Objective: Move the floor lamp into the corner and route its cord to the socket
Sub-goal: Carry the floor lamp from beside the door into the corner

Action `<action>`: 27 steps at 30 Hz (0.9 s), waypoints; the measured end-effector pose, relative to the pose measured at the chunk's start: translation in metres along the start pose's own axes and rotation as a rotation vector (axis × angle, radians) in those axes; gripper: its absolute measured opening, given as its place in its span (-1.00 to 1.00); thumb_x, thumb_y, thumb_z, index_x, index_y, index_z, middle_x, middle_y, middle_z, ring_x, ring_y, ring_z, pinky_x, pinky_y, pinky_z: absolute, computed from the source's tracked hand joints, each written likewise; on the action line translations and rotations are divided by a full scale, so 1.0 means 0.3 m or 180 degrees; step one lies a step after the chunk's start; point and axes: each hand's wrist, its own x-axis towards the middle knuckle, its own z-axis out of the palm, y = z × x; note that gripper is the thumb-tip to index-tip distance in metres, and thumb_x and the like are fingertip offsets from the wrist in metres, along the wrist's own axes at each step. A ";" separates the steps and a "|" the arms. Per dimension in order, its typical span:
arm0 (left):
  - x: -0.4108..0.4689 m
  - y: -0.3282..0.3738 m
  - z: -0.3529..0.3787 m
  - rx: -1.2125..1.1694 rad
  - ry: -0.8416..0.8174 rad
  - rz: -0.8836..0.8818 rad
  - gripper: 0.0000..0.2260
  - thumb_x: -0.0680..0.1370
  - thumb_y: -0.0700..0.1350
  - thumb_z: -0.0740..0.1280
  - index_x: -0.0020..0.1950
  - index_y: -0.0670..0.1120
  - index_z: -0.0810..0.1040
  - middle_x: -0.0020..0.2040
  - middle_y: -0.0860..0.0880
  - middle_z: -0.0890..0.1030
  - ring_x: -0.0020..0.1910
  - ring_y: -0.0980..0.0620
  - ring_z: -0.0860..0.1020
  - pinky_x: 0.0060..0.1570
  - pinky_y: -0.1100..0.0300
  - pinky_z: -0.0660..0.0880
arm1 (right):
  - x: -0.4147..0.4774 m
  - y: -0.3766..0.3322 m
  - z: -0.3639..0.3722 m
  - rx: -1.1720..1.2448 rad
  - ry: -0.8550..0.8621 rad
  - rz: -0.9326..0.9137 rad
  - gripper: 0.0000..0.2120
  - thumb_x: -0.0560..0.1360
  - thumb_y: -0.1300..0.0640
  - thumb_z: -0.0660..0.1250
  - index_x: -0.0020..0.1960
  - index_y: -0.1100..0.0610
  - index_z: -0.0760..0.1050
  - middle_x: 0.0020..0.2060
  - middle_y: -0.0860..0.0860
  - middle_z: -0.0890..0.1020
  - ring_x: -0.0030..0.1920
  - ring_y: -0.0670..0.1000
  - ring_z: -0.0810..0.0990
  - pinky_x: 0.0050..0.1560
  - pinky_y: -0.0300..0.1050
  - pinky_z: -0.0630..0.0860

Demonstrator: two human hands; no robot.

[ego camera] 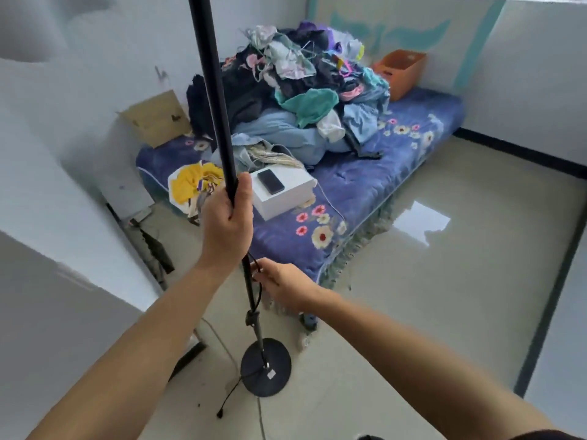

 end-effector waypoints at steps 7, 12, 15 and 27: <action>0.053 0.251 0.519 -0.0653 -0.0656 -0.0001 -0.44 0.57 0.31 0.17 -0.49 -0.02 0.26 -0.64 0.04 0.31 -0.64 -0.01 0.30 -0.57 0.09 0.25 | -0.250 0.256 -0.444 -0.0076 0.0539 0.0318 -0.72 0.67 0.01 0.07 0.22 0.08 0.49 0.03 0.13 0.67 -0.01 0.21 0.61 0.05 0.10 0.53; 0.131 0.418 0.845 -0.1558 -0.1325 -0.0182 -0.51 0.60 0.17 0.19 -0.52 0.05 0.26 -0.61 0.11 0.25 -0.65 0.09 0.22 -0.56 0.25 0.19 | -0.351 0.408 -0.717 0.0115 0.1160 0.0598 -0.77 0.68 -0.01 0.06 -0.01 0.06 0.41 -0.25 0.05 0.56 -0.26 0.17 0.50 -0.13 0.11 0.50; 0.176 0.494 1.043 -0.2052 -0.1649 -0.0197 -0.54 0.62 0.06 0.16 -0.45 -0.04 0.19 -0.61 0.11 0.22 -0.67 0.12 0.18 -0.59 0.30 0.15 | -0.387 0.508 -0.865 0.0233 0.1434 0.0869 -0.83 0.66 0.07 0.09 -0.03 0.05 0.41 -0.26 0.08 0.61 -0.24 0.19 0.54 -0.13 0.14 0.50; 0.458 0.580 1.856 -0.2776 -0.3255 -0.0475 -0.72 0.41 -0.16 0.16 -0.48 -0.04 0.16 -0.58 0.06 0.14 -0.65 0.10 0.11 -0.55 0.38 0.12 | -0.381 1.025 -1.429 0.0099 0.2073 0.1832 -0.74 0.57 0.02 0.23 0.25 -0.10 0.49 0.02 -0.04 0.66 0.03 0.03 0.60 0.10 -0.08 0.51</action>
